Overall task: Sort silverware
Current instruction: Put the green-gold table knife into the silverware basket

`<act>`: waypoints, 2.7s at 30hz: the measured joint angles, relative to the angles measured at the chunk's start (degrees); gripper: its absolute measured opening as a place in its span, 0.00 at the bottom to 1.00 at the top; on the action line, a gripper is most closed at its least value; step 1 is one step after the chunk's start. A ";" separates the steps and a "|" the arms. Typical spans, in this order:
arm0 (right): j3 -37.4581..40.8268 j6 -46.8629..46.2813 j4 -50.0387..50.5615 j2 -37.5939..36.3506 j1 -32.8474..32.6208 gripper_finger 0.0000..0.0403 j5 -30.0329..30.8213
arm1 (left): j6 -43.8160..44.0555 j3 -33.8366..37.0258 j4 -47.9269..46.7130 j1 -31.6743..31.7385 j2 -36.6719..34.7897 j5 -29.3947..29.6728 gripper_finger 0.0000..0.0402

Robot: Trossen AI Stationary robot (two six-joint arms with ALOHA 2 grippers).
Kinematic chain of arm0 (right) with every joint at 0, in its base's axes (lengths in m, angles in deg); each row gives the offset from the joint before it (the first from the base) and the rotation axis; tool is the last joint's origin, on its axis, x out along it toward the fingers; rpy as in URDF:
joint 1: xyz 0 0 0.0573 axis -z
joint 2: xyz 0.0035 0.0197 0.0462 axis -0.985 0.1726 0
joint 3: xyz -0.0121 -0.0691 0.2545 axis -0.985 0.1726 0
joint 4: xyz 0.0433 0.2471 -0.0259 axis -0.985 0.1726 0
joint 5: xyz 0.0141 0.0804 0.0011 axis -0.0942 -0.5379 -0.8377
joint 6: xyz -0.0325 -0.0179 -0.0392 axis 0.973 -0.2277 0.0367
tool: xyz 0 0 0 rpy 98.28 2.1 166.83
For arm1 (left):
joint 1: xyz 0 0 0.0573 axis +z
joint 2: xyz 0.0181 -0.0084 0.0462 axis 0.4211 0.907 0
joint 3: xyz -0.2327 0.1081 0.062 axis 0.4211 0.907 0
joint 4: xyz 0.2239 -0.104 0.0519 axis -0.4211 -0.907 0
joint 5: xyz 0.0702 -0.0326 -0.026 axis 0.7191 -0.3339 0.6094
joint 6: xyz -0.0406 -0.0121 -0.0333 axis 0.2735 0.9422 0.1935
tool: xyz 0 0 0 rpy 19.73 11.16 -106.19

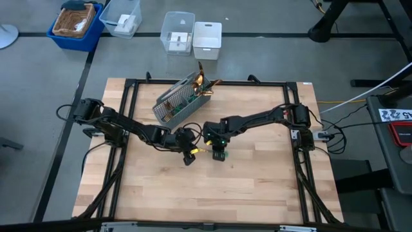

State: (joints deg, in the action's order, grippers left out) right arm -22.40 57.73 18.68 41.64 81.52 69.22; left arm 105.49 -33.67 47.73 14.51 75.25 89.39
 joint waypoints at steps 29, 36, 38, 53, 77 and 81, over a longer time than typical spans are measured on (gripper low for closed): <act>-1.68 0.28 0.97 -0.11 -3.68 0.29 8.91 | -2.88 -0.04 -3.10 -0.98 0.02 -0.24 0.01; -1.75 -1.56 0.82 -0.11 -4.51 0.29 10.37 | -3.07 -0.04 -4.19 -2.51 -2.45 -0.24 0.01; -1.76 -1.68 0.80 0.00 -4.48 0.29 11.36 | -3.09 -0.04 -4.58 -2.78 -3.66 -0.24 0.01; -1.96 -4.52 0.80 1.36 -5.22 0.29 11.81 | -5.06 -0.04 -9.14 -2.75 -7.72 0.03 0.01; -1.87 -4.28 0.80 2.32 -5.62 0.08 17.41 | -9.93 -0.04 -5.16 -2.62 -7.72 0.00 0.01; -2.03 -4.26 0.97 2.38 -5.57 0.08 16.89 | -10.65 -0.04 -5.03 -2.62 -7.72 0.02 0.01</act>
State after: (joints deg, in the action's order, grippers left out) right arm -24.43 53.47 19.64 44.02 75.94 86.11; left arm 94.84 -33.72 42.70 11.89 67.53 89.41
